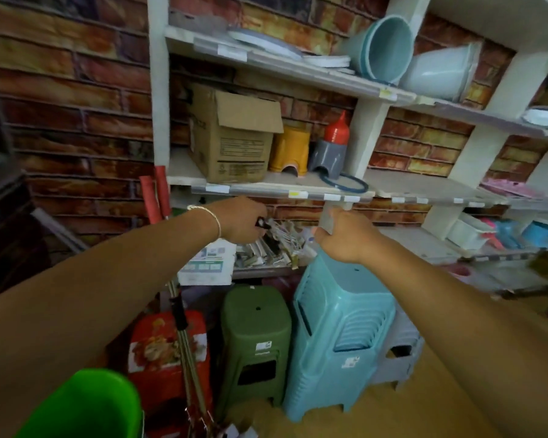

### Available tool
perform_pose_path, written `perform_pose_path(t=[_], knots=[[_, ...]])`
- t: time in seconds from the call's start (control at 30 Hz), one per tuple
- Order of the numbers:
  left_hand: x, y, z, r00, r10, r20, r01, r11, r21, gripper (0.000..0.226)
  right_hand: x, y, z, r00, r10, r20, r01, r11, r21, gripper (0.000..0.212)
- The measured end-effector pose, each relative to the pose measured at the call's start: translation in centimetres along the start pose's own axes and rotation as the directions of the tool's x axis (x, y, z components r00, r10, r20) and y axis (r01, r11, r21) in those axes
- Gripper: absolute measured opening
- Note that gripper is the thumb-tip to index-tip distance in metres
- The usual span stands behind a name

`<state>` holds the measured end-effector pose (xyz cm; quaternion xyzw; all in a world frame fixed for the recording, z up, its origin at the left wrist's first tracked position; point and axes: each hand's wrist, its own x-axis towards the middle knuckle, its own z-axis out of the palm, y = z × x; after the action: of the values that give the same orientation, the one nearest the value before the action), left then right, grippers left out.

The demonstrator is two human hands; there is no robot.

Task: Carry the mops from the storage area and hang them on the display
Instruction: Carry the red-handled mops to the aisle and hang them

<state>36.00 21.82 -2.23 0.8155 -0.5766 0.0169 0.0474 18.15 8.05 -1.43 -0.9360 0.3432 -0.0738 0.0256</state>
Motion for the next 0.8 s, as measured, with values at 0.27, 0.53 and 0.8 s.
perform_pose_path(t=[0.27, 0.53, 0.8], knots=[[1.9, -10.6, 4.7, 0.922, -0.371, 0.110, 0.370, 0.929, 0.026, 0.052, 13.7, -6.4, 6.5, 0.951, -0.290, 0.108, 0.285, 0.957, 0.056, 0.064], [2.5, -15.7, 9.4, 0.731, -0.662, 0.163, 0.670, 0.742, 0.009, 0.038, 23.7, -12.3, 12.9, 0.781, -0.563, 0.268, 0.530, 0.826, 0.191, 0.071], [1.3, -16.8, 17.0, 0.510, -0.822, 0.254, 0.851, 0.525, -0.008, 0.033, 26.3, -17.4, 21.3, 0.656, -0.725, 0.209, 0.591, 0.666, 0.456, 0.039]])
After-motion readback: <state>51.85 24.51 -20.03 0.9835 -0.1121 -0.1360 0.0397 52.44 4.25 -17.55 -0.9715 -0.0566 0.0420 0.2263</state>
